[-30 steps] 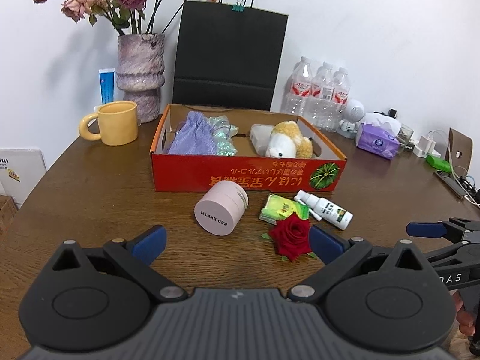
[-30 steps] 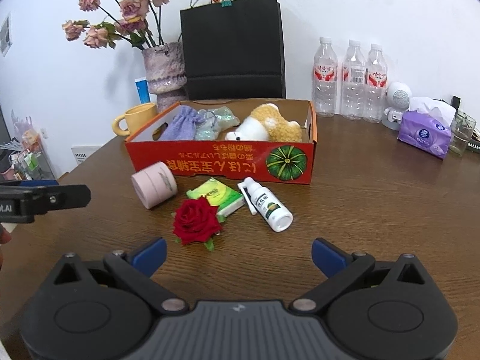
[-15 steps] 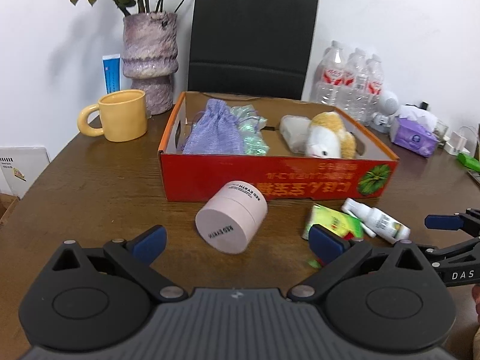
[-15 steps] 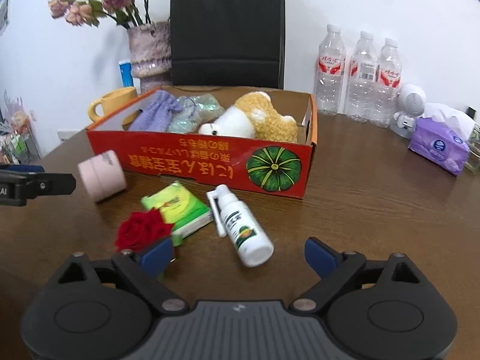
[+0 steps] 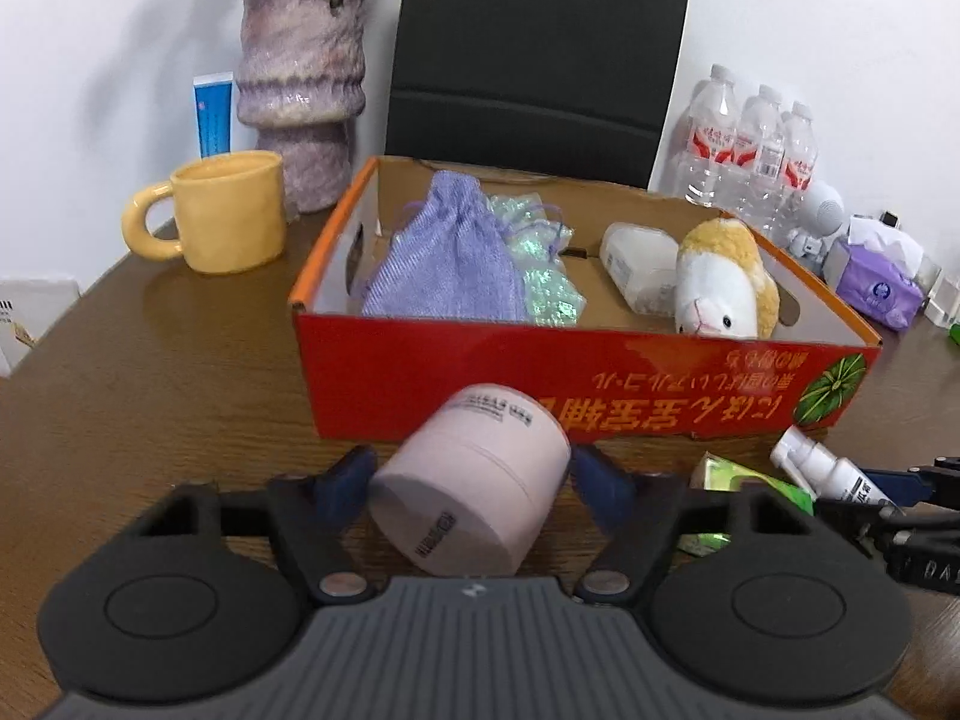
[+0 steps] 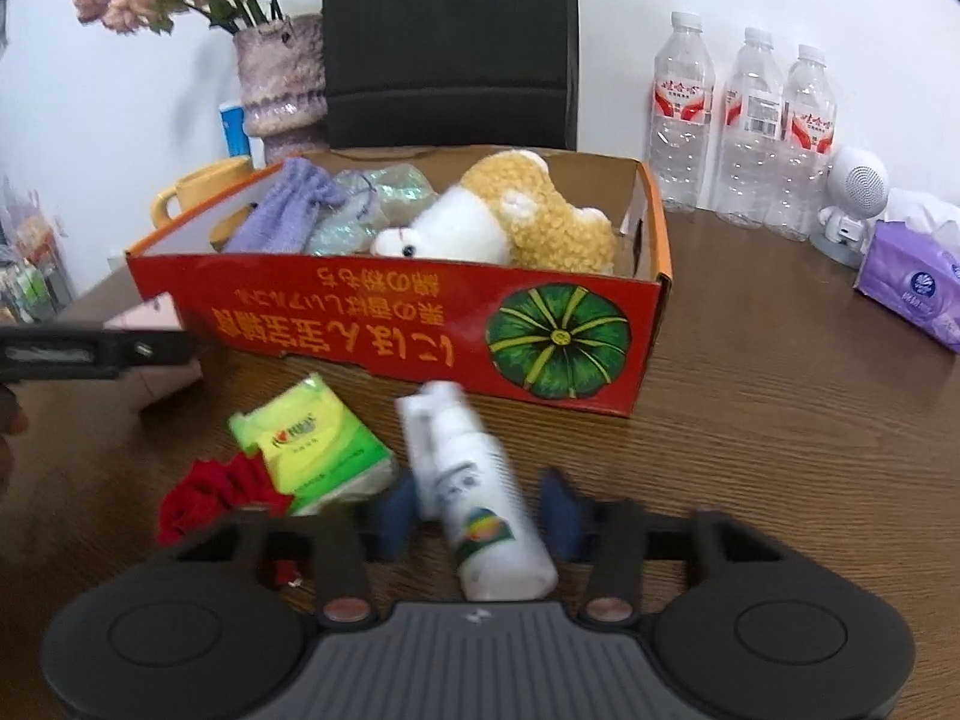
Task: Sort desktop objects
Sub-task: 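Grasp the pink jar with the left tool while the right tool grasps the white spray bottle, then carry the pink jar and spray bottle into the cardboard box with both tools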
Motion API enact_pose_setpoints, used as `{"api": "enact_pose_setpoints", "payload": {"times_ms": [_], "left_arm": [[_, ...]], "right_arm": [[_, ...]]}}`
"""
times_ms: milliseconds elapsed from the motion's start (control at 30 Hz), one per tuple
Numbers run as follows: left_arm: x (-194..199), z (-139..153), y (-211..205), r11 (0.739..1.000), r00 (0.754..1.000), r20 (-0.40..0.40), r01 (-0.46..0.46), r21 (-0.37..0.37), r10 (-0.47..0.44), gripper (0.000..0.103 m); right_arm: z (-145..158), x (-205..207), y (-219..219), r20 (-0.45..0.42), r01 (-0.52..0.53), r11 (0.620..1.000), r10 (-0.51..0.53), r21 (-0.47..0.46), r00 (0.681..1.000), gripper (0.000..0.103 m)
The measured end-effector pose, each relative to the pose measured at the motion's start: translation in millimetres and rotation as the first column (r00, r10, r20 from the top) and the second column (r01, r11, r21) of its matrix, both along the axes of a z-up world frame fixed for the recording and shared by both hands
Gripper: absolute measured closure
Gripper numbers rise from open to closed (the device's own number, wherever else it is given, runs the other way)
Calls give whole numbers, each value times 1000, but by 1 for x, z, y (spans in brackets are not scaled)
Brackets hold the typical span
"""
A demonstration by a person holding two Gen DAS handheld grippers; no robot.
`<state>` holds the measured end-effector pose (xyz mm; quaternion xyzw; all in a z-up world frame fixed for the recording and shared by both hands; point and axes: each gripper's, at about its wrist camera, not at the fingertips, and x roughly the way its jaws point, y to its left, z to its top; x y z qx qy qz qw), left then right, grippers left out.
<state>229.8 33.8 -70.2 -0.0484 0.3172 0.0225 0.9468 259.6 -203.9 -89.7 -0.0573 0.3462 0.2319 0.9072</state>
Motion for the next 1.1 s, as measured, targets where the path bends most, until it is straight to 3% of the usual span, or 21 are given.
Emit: {"api": "enact_pose_setpoints", "payload": {"times_ms": [100,200,633,833,1100], "left_arm": [[-4,-1,-7,998,999,15,33,46,-34,31],[-10,-1,-9,998,999,22,46,46,-47,32],[-66,32,-5,996,991,108,80,-33,-76,32],[-84,64,2,985,985,104,145,-96,-135,32],[-51,120,-5,983,973,160,178,-43,-169,32]], "right_arm": [[0,-4,-1,7,-8,1000,8,8,1000,74],[1,-10,-1,18,-13,1000,13,16,1000,74],[30,-49,-16,72,7,993,-16,122,997,74],[65,-61,-20,112,14,989,-31,148,993,74],[129,-34,14,199,-52,989,24,139,980,74]]}}
